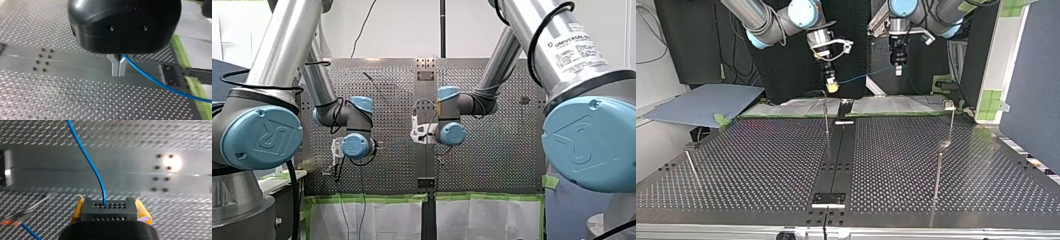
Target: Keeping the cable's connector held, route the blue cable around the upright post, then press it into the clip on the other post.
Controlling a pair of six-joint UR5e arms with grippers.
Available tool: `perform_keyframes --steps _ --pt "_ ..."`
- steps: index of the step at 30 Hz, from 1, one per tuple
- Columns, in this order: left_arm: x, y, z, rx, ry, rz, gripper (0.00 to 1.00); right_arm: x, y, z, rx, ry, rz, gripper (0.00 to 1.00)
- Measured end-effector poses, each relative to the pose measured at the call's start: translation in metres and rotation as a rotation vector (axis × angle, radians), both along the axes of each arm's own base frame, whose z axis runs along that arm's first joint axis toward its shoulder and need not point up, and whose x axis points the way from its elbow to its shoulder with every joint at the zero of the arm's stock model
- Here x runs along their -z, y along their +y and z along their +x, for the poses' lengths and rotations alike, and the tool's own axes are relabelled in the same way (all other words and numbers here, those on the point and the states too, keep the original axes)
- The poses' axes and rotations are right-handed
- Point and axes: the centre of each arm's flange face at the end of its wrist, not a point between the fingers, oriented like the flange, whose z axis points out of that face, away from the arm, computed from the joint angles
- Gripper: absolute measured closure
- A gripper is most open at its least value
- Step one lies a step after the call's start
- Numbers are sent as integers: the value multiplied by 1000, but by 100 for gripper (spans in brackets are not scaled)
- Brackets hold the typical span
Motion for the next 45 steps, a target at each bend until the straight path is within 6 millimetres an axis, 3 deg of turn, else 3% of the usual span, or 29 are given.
perform_keyframes --steps 16,31,45 --pt "-76 4 48 -102 -113 -85 100 -118 -22 22 -56 -107 -80 100" --pt "-168 7 79 -142 -235 -178 100 -163 -43 34 -86 -132 -64 100" --pt "-273 23 91 -184 -357 -204 100 -208 -65 45 -105 -171 -71 100"
